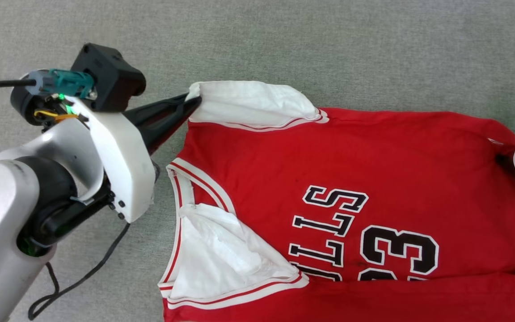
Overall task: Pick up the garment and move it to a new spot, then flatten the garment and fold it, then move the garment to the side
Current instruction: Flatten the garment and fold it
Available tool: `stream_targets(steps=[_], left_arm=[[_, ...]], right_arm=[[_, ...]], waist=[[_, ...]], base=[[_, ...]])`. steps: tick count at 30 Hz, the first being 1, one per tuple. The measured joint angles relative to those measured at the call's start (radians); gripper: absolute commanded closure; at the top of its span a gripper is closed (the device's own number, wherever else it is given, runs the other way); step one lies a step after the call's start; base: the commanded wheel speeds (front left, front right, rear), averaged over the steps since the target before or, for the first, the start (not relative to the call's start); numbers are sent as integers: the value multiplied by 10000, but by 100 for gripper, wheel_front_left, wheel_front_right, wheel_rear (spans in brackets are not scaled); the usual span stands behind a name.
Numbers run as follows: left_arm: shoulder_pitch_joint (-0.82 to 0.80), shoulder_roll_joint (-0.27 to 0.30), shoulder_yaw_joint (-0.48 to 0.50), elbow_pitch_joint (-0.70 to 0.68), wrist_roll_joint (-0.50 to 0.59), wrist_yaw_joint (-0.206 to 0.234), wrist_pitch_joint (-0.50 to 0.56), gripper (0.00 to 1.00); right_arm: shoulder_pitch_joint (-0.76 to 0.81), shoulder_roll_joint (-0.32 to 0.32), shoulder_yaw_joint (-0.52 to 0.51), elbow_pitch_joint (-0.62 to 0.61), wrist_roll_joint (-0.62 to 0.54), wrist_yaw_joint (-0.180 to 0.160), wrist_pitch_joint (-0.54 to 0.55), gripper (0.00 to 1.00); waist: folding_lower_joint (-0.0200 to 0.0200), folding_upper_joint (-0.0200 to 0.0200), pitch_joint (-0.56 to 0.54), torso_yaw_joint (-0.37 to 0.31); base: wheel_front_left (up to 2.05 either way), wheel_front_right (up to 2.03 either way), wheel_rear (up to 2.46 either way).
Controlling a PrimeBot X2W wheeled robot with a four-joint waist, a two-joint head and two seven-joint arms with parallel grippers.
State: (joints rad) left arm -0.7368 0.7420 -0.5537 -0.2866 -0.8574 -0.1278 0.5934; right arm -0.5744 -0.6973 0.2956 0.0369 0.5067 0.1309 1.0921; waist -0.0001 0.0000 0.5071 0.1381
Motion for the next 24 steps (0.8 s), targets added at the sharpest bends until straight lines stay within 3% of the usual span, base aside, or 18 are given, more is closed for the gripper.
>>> stream_targets(steps=[2, 3, 4, 5, 15, 24], left_arm=[[-2, -59, -100, 23, 27, 0, -88, 100], [-2, -75, -148, 59, 44, -2, -134, 100], [-7, -81, -188, 102, 104, -2, -173, 100], [-9, -79, -217, 157, 119, -2, -203, 100], [314, 40, -217, 853, 301, 23, -784, 100], [1766, 311, -197, 711, 199, 529, -1323, 100]], right_arm=[[-51, -146, 155, 102, 0, 2, -6, 0], [-100, -192, 234, 171, 6, 4, -19, 16], [-130, -211, 282, 234, 42, 8, -88, 79], [-147, -232, 307, 282, 67, 8, -201, 100], [-238, -148, 696, 899, 138, 10, -1616, 100], [627, -52, 337, 884, 280, 4, -3446, 100]], waist=[[-1, 0, 63, 95], [-3, 0, 81, 135], [-3, 0, 93, 163], [-3, 0, 100, 179], [1, 0, -513, -37], [1, 0, -1752, -337]], base=[[0, 0, 0], [0, 0, 0], [0, 0, 0], [0, 0, 0], [0, 0, 0], [0, 0, 0]])
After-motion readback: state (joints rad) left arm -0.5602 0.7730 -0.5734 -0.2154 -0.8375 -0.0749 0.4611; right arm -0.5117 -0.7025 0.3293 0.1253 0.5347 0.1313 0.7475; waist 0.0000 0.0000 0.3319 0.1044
